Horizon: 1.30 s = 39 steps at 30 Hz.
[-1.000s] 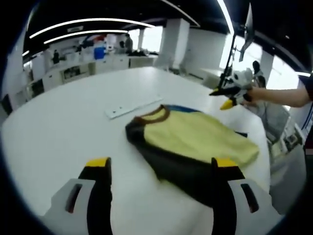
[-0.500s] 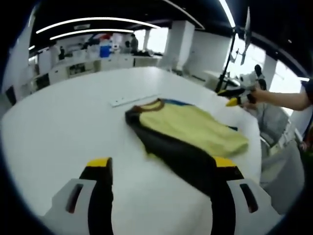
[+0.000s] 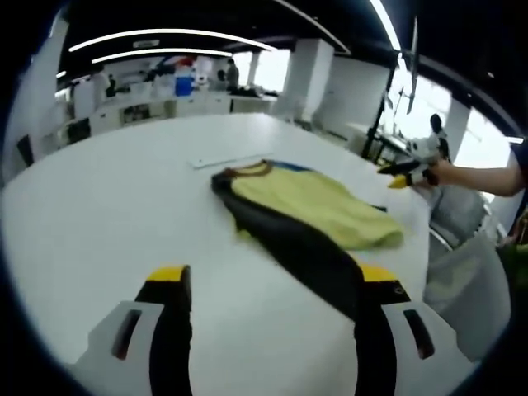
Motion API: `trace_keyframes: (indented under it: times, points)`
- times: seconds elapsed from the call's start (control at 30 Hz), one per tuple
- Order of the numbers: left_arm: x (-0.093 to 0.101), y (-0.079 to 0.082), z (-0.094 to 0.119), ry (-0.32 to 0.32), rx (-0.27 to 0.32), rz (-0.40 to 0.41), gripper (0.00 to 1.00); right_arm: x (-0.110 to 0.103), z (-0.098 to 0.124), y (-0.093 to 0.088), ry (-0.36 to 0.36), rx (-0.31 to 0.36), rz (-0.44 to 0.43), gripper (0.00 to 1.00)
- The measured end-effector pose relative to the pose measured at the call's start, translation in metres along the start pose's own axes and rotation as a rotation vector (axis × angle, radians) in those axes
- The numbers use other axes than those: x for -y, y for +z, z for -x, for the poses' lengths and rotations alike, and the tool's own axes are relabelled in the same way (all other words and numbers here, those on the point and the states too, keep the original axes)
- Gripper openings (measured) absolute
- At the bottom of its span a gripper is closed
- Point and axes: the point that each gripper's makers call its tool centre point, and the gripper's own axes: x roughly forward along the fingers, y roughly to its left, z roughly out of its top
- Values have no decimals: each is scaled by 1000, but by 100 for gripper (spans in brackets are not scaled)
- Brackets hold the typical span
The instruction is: Fold the garment on the visible template until the final outline fits inside the template.
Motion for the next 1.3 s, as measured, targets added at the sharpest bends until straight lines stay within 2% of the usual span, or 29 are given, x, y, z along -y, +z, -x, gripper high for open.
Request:
trace_keyframes:
  times: [0.2,0.57,0.63,0.7,0.77,0.93,1.07,1.3]
  points:
    - [6,-6,8,4,2,16,76,-8,11,-15,-5,-3,-25,65]
    - [10,-3,19,9,13,19,76,-18,13,-23,2,7,-43,64]
    - [12,-4,22,14,15,21,76,-20,12,-25,12,1,-34,59]
    - [12,-6,23,17,16,26,76,-24,12,-29,33,-15,-25,49]
    - [13,-7,23,21,13,31,76,-27,11,-33,52,-31,-17,43]
    - [9,-8,25,31,16,38,75,-30,7,-38,72,-44,3,40]
    - [13,-8,27,34,30,67,75,-37,1,-46,127,-65,0,27]
    - [9,-16,30,55,17,72,75,-40,-11,-66,161,-130,42,21]
